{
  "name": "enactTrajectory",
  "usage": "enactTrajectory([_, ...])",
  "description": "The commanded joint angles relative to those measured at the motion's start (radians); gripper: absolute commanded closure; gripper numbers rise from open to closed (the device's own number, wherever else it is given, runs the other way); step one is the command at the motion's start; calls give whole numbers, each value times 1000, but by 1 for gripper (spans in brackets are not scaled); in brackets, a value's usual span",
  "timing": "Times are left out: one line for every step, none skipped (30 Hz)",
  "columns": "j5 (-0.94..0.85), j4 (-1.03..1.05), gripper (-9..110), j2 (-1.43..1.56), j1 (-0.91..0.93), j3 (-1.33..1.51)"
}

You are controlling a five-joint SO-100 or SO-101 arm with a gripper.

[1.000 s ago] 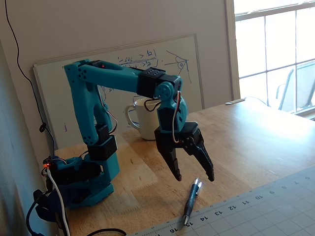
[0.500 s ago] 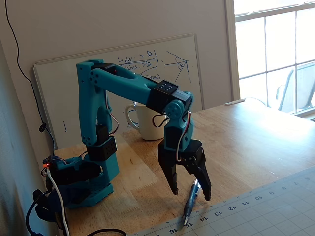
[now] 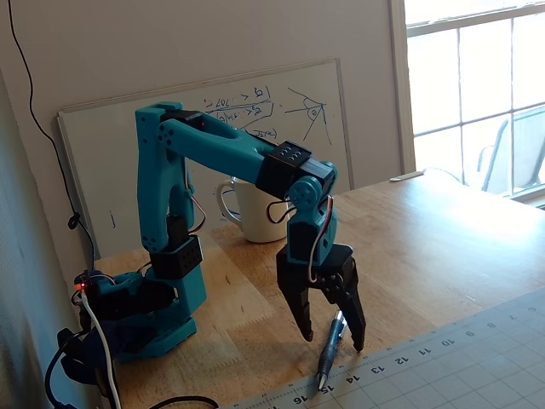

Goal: Grasp a pen and put it in a mug.

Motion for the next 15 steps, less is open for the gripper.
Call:
enactTrajectory([-5, 5, 86, 6, -2, -52])
enactTrajectory([-6, 5, 89, 6, -3, -54])
enactTrajectory([-6, 5, 90, 8, -5, -57])
enactTrajectory([-6, 3, 92, 8, -5, -60])
enactTrajectory([-6, 3, 94, 8, -11, -61])
enactTrajectory([-6, 3, 96, 8, -21, -61])
enactTrajectory([-6, 3, 97, 12, -37, -61])
enactTrajectory([-6, 3, 98, 15, -49, -61])
enactTrajectory([-6, 3, 99, 20, -60, -57])
enactTrajectory([-6, 3, 100, 21, -71, -55])
enactTrajectory([6, 3, 101, 21, -81, -54])
enactTrajectory([8, 3, 101, 25, -92, -57])
enactTrajectory([8, 3, 101, 31, -106, -63])
enactTrajectory([2, 3, 101, 44, -124, -66])
enactTrajectory([-5, 3, 101, 60, -146, -67])
